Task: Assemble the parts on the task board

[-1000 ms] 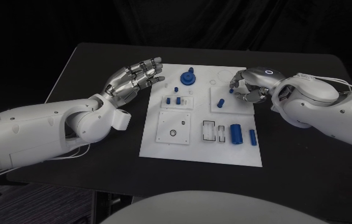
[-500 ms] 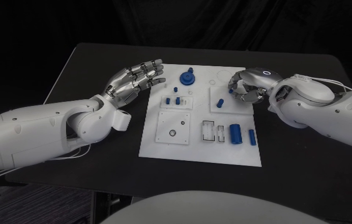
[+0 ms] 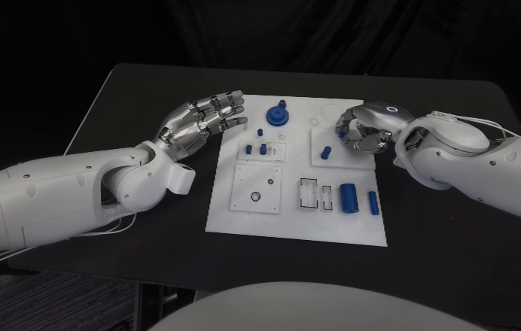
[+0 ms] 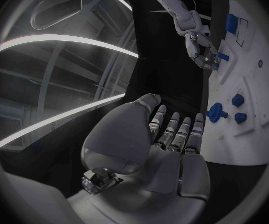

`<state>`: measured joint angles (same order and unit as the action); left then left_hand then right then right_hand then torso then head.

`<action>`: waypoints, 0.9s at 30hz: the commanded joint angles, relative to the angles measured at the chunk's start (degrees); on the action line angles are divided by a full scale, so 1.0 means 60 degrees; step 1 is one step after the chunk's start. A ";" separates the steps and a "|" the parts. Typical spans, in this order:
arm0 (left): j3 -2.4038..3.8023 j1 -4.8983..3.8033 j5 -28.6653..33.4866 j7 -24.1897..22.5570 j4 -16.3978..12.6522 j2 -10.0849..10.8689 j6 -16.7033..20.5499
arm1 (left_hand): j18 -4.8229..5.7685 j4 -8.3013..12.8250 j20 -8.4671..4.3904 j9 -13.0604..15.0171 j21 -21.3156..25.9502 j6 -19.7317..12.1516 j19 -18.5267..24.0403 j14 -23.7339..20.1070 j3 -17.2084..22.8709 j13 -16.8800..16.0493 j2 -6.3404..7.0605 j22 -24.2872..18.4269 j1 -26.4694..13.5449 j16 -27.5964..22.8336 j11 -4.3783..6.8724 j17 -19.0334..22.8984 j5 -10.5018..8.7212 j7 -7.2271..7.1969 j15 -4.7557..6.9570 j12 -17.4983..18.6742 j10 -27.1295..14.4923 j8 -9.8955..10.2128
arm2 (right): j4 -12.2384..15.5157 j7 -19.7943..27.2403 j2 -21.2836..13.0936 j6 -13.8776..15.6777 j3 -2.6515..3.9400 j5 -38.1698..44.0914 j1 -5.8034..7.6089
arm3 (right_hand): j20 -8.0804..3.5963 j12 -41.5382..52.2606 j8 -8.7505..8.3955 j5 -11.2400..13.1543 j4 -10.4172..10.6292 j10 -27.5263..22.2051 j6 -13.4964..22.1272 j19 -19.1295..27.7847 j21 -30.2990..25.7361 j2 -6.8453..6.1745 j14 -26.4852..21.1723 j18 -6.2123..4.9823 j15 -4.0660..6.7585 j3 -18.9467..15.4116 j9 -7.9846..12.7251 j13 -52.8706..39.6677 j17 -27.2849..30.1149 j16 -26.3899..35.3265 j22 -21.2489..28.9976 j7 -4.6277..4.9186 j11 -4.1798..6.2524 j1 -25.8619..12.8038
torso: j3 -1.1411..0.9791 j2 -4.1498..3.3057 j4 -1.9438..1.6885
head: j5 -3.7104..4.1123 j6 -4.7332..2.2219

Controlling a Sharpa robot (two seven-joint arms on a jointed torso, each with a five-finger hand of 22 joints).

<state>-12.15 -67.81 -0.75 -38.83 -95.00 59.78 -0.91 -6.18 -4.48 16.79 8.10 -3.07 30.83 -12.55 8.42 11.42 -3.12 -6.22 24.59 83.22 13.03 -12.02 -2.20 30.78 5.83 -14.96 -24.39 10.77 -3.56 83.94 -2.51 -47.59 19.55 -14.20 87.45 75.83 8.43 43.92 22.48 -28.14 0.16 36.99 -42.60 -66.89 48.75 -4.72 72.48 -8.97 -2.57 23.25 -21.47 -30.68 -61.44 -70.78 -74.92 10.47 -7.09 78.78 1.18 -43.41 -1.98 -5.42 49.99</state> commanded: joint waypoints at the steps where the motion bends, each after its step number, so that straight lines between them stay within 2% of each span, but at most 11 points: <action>1: 0.0006 0.0027 0.0034 -0.1376 0.0010 -0.0023 -0.0212 | 0.0068 0.0067 0.0002 -0.0001 -0.0029 0.0096 -0.0080 0.0054 0.0017 0.0009 -0.0113 -0.0015 -0.0008 0.0016 -0.0066 -0.0015 0.0027 0.0016 -0.0017 -0.0030 -0.0004 -0.0050 | -0.0025 0.0110 0.0019 0.0160 0.0006 -0.0098 -0.0033 | -0.0003 0.0012 -0.0015 0.0030 -0.0037 0.0114 -0.0014 -0.0106 0.0013 0.0096 0.0038 0.0044 0.0016 0.0051 0.0014 0.0049 0.0020 -0.0013 -0.0516 -0.0006 0.0024 0.0074 | -0.0002 -0.0001 -0.0004 | 0.0026 0.0002; 3: 0.0006 0.0048 0.0034 -0.1365 0.0019 -0.0027 -0.0220 | 0.0080 0.0082 0.0002 -0.0001 -0.0028 0.0119 -0.0087 0.0059 0.0038 0.0010 -0.0115 -0.0027 -0.0013 0.0021 -0.0062 -0.0016 0.0028 0.0043 -0.0027 -0.0022 -0.0010 -0.0056 | -0.0035 0.0124 0.0032 0.0192 0.0006 -0.0138 -0.0040 | -0.0009 0.0007 0.0002 0.0035 -0.0042 0.0160 -0.0053 -0.0115 0.0015 0.0115 0.0045 0.0045 0.0024 0.0060 0.0013 0.0078 0.0031 -0.0019 -0.0520 -0.0014 0.0032 0.0089 | 0.0002 -0.0001 -0.0009 | 0.0043 0.0002; 4: 0.0006 0.0075 0.0034 -0.1359 0.0018 -0.0026 -0.0225 | 0.0091 0.0097 0.0003 -0.0016 -0.0028 0.0077 -0.0098 0.0067 0.0057 0.0010 -0.0117 -0.0029 -0.0016 0.0030 -0.0070 -0.0017 0.0033 0.0031 -0.0038 -0.0021 -0.0013 -0.0046 | -0.0046 0.0138 0.0043 0.0223 0.0006 -0.0185 -0.0047 | -0.0044 -0.0059 0.0124 0.0128 -0.0034 0.0385 -0.0261 -0.0123 -0.0006 0.0349 0.0005 0.0042 0.0076 0.0140 -0.0024 0.0216 0.0161 0.0032 -0.0529 -0.0068 0.0088 0.0181 | 0.0000 0.0000 -0.0011 | 0.0050 0.0002; 6: 0.0007 0.0121 0.0034 -0.1351 0.0005 -0.0019 -0.0236 | 0.0118 0.0124 0.0005 -0.0042 -0.0029 0.0012 -0.0126 0.0077 0.0097 0.0011 -0.0117 -0.0037 -0.0037 0.0038 -0.0094 -0.0018 0.0038 -0.0020 -0.0062 -0.0016 -0.0021 -0.0026 | -0.0062 0.0146 0.0056 0.0250 0.0006 -0.0227 -0.0054 | -0.0077 -0.0143 0.0169 0.0257 -0.0094 0.0507 -0.0328 -0.0104 -0.0053 0.0428 -0.0029 0.0035 0.0101 0.0194 -0.0037 0.0340 0.0255 0.0069 -0.0532 -0.0083 0.0111 0.0278 | 0.0007 0.0000 -0.0013 | 0.0053 0.0002; 7: 0.0007 0.0145 0.0034 -0.1348 -0.0002 -0.0015 -0.0240 | 0.0118 0.0124 0.0005 -0.0042 -0.0029 0.0012 -0.0126 0.0077 0.0097 0.0011 -0.0117 -0.0037 -0.0037 0.0038 -0.0094 -0.0018 0.0038 -0.0020 -0.0062 -0.0016 -0.0021 -0.0026 | -0.0071 0.0146 0.0061 0.0258 0.0006 -0.0241 -0.0056 | -0.0092 -0.0199 0.0183 0.0396 -0.0120 0.0568 -0.0345 -0.0107 -0.0056 0.0457 -0.0036 0.0038 0.0105 0.0235 -0.0039 0.0419 0.0296 0.0076 -0.0544 -0.0081 0.0115 0.0312 | 0.0009 0.0000 -0.0012 | 0.0046 0.0002; 8: 0.0007 0.0171 0.0034 -0.1346 -0.0009 -0.0010 -0.0243 | 0.0120 0.0127 0.0004 -0.0043 -0.0028 0.0012 -0.0124 0.0078 0.0102 0.0011 -0.0117 -0.0047 -0.0040 0.0039 -0.0098 -0.0018 0.0039 -0.0025 -0.0065 -0.0016 -0.0021 -0.0025 | -0.0080 0.0144 0.0067 0.0263 0.0006 -0.0251 -0.0058 | -0.0120 -0.0233 0.0206 0.0989 -0.0215 0.0656 -0.0398 -0.0097 -0.0056 0.0519 -0.0046 0.0036 0.0138 0.0403 -0.0045 0.0482 0.0326 0.0082 -0.0559 -0.0091 0.0131 0.0445 | 0.0009 0.0002 -0.0011 | 0.0040 0.0002; 16: 0.0009 0.0320 0.0034 -0.1335 -0.0019 0.0002 -0.0271 | 0.0153 0.0153 0.0006 -0.0058 -0.0031 -0.0004 -0.0159 0.0098 0.0172 0.0010 -0.0155 -0.0054 -0.0057 0.0061 -0.0127 -0.0022 0.0057 -0.0044 -0.0099 -0.0018 -0.0028 -0.0016 | -0.0171 0.0145 0.0117 0.0355 0.0006 -0.0290 -0.0068 | -0.0154 -0.0324 0.0353 0.1398 -0.0343 0.0932 -0.0676 -0.0107 -0.0046 0.0458 -0.0064 0.0036 0.0161 0.0704 -0.0102 0.0710 0.0497 0.0095 -0.0590 -0.0136 0.0183 0.0484 | 0.0023 -0.0001 -0.0007 | 0.0061 0.0002; 27: 0.0009 0.0370 0.0034 -0.1321 0.0015 0.0017 -0.0281 | 0.0175 0.0172 0.0009 -0.0060 -0.0043 0.0018 -0.0209 0.0125 0.0223 0.0008 -0.0175 -0.0030 -0.0069 0.0091 -0.0137 -0.0027 0.0067 -0.0040 -0.0120 -0.0037 -0.0019 -0.0021 | -0.0247 0.0174 0.0163 0.0429 0.0006 -0.0298 -0.0076 | -0.0180 -0.0350 0.0449 0.1716 -0.0382 0.1064 -0.0794 -0.0120 -0.0068 0.0459 -0.0079 0.0032 0.0195 0.0737 -0.0163 0.0817 0.0619 0.0117 -0.0581 -0.0178 0.0228 0.0510 | 0.0031 -0.0001 -0.0016 | 0.0046 0.0002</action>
<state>-12.14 -65.67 -0.72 -38.86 -94.86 59.88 -1.70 -6.18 -3.38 16.79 7.78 -3.07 30.81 -13.37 9.03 12.52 -3.13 -6.75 24.33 82.70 13.29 -12.42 -2.30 30.98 5.82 -15.57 -24.38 10.77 -3.55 82.59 -1.43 -46.68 20.82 -14.18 85.71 75.56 7.78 41.96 24.84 -18.13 -2.22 42.99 -46.99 -67.48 48.53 -1.93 72.05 -8.96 -1.73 27.37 -22.39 -25.78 -57.71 -70.33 -74.91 9.33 -5.71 81.15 1.35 -43.41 -2.04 -5.13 49.99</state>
